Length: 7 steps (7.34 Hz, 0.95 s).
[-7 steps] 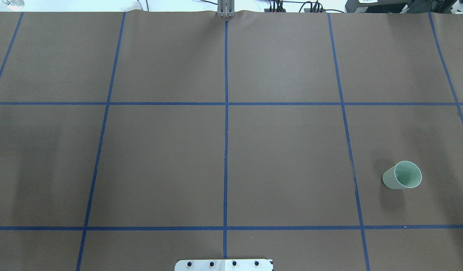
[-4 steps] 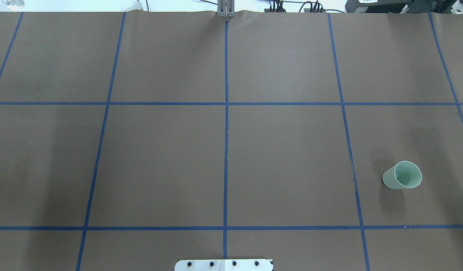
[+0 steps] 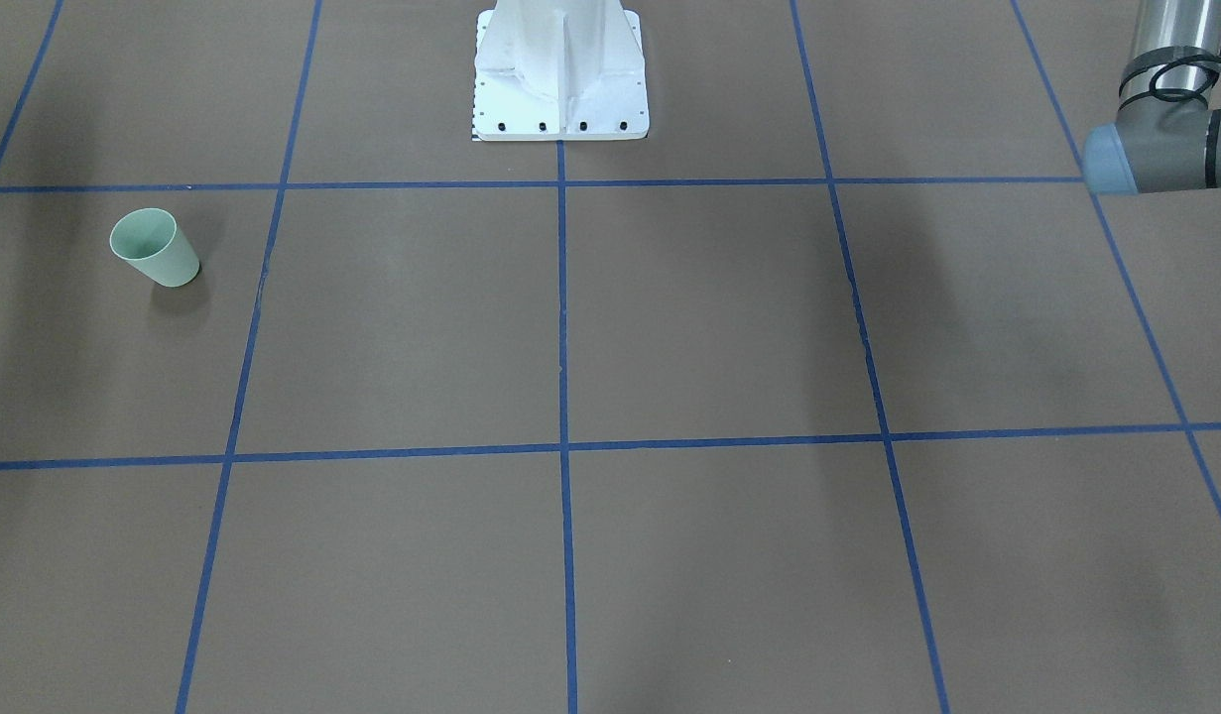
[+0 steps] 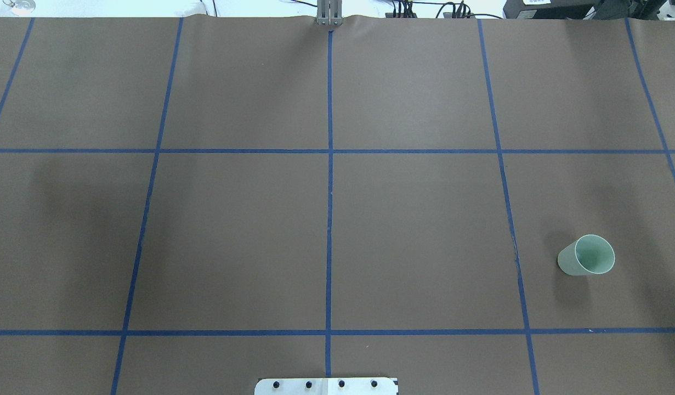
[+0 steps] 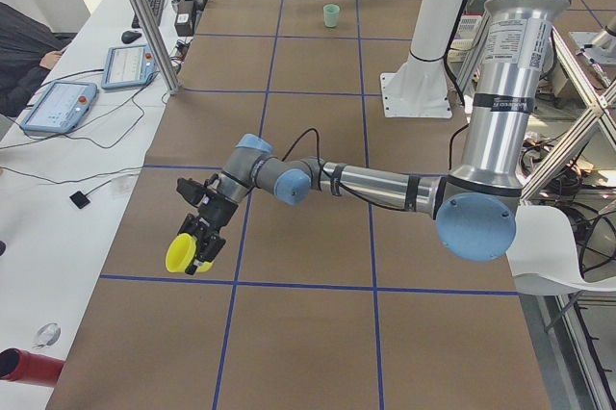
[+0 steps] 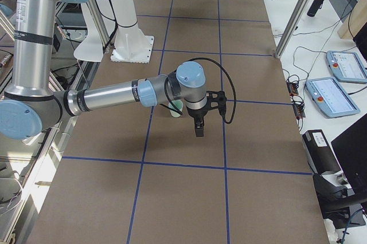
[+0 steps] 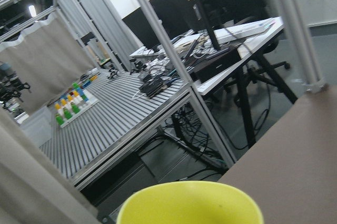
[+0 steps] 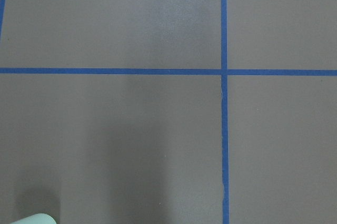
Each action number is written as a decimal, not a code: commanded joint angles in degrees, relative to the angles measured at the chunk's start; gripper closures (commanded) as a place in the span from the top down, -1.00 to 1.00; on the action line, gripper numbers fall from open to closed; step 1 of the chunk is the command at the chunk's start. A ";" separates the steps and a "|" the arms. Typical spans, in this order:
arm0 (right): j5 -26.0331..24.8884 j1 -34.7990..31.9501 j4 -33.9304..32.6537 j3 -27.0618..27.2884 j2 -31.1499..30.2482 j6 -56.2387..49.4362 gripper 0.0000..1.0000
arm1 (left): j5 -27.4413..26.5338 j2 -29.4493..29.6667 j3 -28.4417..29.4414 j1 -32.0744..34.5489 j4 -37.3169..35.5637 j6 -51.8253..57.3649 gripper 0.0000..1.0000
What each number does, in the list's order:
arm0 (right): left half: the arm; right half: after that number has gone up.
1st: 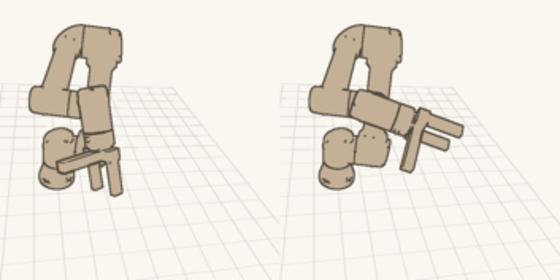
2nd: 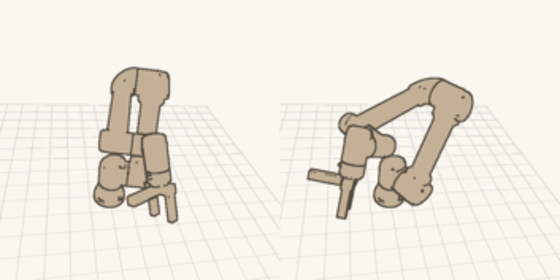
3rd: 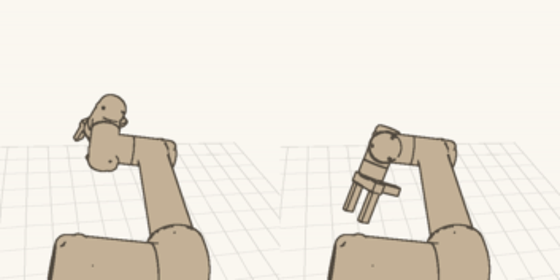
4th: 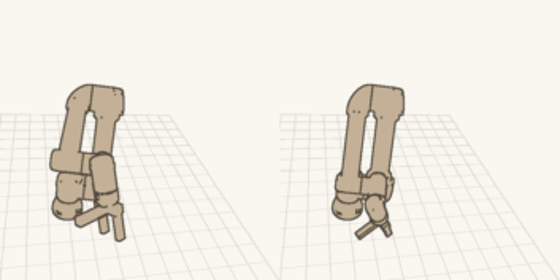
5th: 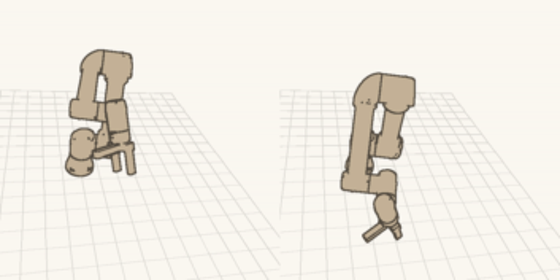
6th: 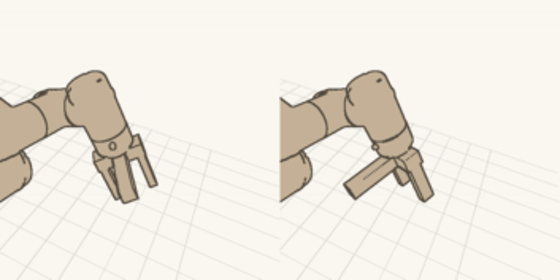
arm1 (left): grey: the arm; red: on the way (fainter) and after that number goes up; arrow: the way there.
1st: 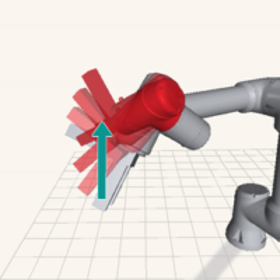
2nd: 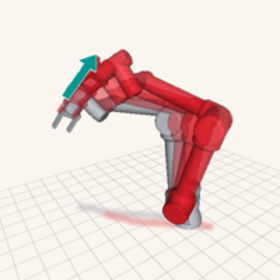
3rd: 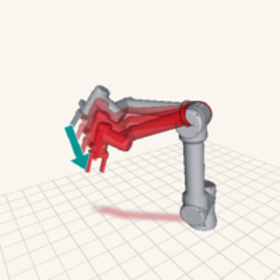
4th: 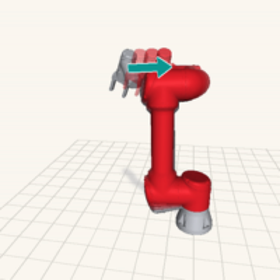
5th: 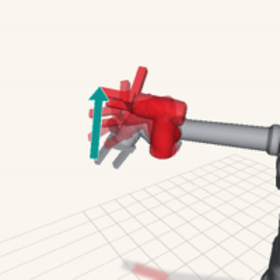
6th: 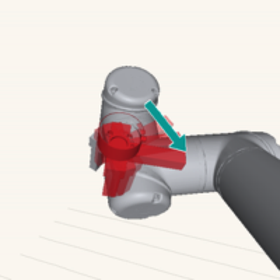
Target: Transfer and stack yellow cup on green cup
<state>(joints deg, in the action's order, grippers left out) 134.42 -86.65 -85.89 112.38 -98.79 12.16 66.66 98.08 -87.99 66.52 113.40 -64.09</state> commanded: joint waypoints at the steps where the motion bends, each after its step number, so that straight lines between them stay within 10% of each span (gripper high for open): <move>1: -0.47 1.57 -0.24 -0.40 2.45 -0.03 1.00 | 12.63 1.06 -0.16 -0.25 16.37 8.40 -1.00; 6: 5.37 1.84 0.29 -2.16 2.29 3.38 1.00 | 52.34 8.88 0.01 -2.35 39.76 20.84 -1.00; 7: 6.98 2.19 1.25 -2.25 2.72 10.27 0.99 | 53.38 9.05 0.01 -3.66 44.49 20.85 -1.00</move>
<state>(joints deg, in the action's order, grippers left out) 138.60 -84.74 -85.44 110.27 -96.29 16.52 114.58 106.57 -88.04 64.13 152.23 -43.45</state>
